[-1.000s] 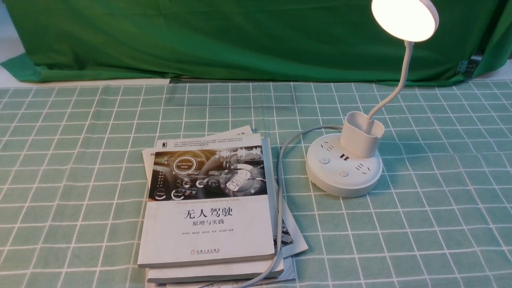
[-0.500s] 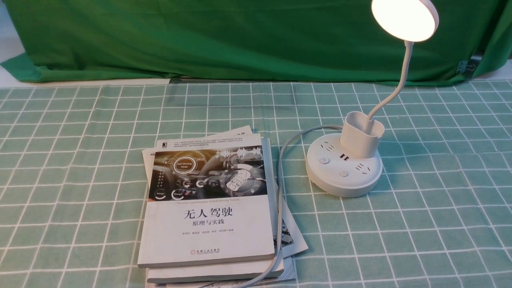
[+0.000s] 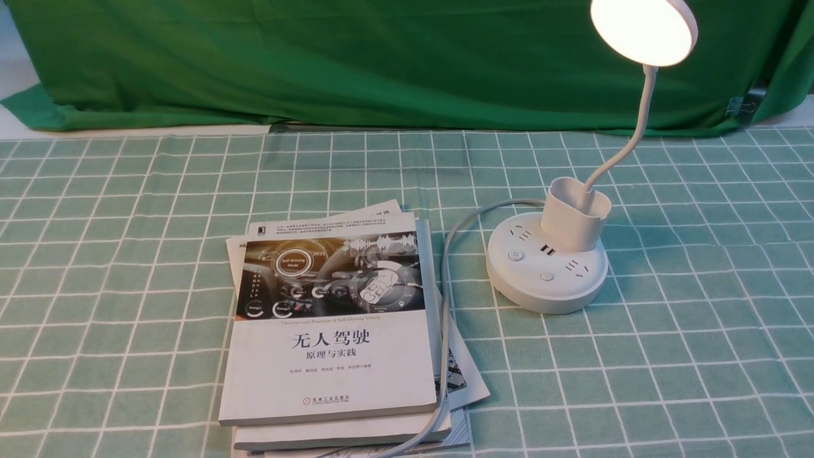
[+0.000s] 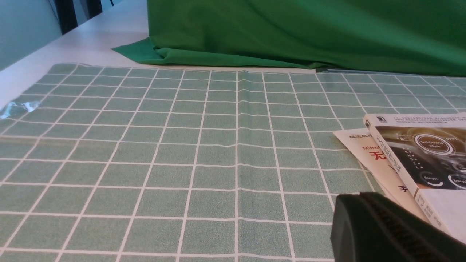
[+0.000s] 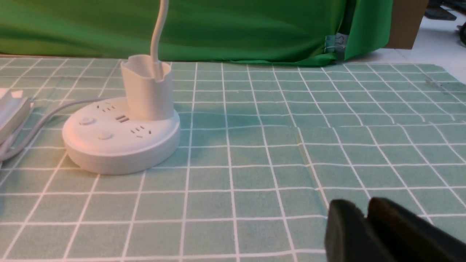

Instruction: Turn on the table lamp.

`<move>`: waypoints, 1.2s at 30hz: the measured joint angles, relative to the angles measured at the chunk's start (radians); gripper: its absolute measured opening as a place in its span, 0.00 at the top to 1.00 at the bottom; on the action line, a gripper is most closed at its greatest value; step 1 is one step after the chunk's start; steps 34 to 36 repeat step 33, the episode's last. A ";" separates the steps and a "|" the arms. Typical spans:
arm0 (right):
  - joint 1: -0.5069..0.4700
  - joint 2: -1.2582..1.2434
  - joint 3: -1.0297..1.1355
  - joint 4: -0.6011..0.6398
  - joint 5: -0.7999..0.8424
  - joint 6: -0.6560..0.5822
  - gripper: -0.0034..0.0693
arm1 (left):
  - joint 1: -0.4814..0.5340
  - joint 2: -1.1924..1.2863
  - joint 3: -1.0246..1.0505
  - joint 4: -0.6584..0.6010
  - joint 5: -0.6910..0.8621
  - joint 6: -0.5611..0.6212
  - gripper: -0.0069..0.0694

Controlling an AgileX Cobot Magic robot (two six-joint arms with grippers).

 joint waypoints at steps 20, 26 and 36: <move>0.000 0.000 0.000 0.000 0.000 0.000 0.69 | 0.000 0.000 0.000 0.000 0.000 0.000 0.88; 0.000 0.000 0.000 0.000 0.000 0.000 0.68 | 0.000 0.000 0.000 0.000 0.000 0.000 0.88; 0.000 0.000 0.000 0.000 0.000 0.000 0.66 | 0.000 0.000 0.000 0.000 0.000 0.000 0.88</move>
